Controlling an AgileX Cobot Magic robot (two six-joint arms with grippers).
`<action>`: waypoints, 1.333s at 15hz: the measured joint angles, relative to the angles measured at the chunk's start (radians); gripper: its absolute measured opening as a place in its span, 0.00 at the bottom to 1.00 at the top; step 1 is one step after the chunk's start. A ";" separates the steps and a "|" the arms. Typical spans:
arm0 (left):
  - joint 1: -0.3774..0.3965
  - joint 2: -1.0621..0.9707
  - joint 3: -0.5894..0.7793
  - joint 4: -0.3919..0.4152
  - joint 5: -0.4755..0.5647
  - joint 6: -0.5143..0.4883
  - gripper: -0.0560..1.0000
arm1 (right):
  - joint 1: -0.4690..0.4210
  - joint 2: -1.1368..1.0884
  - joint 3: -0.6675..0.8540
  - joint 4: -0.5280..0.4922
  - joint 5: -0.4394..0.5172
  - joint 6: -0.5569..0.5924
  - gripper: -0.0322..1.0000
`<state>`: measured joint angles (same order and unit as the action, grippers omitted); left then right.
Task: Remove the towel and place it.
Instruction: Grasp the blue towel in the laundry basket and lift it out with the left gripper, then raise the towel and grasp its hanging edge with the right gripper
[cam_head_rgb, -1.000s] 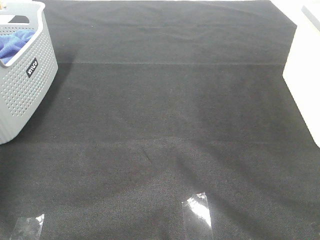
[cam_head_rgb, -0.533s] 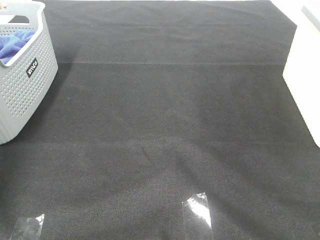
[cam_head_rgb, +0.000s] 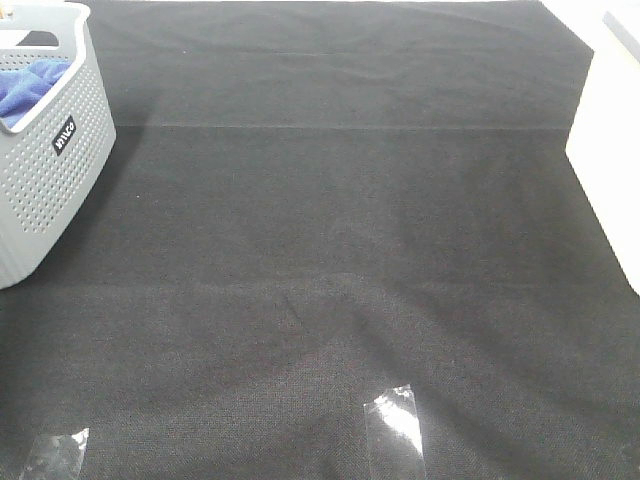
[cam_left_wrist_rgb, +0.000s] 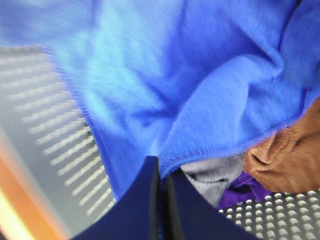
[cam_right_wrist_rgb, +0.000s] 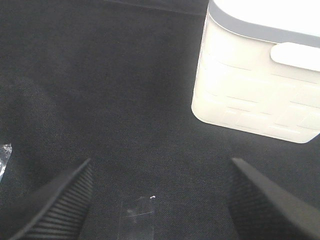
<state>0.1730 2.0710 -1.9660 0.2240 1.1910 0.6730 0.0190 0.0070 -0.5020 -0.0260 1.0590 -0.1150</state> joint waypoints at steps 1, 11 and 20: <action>0.000 -0.054 0.000 -0.038 0.005 0.000 0.05 | 0.000 0.000 0.000 0.000 0.000 0.000 0.71; 0.000 -0.392 0.000 -0.264 -0.077 0.000 0.05 | 0.000 0.000 0.000 0.000 0.000 0.000 0.71; -0.284 -0.531 0.000 -0.272 -0.279 0.148 0.05 | 0.000 0.336 -0.021 0.551 -0.300 -0.503 0.71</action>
<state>-0.1110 1.5400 -1.9660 -0.0480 0.9120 0.8210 0.0190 0.3430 -0.5230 0.5250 0.7590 -0.6180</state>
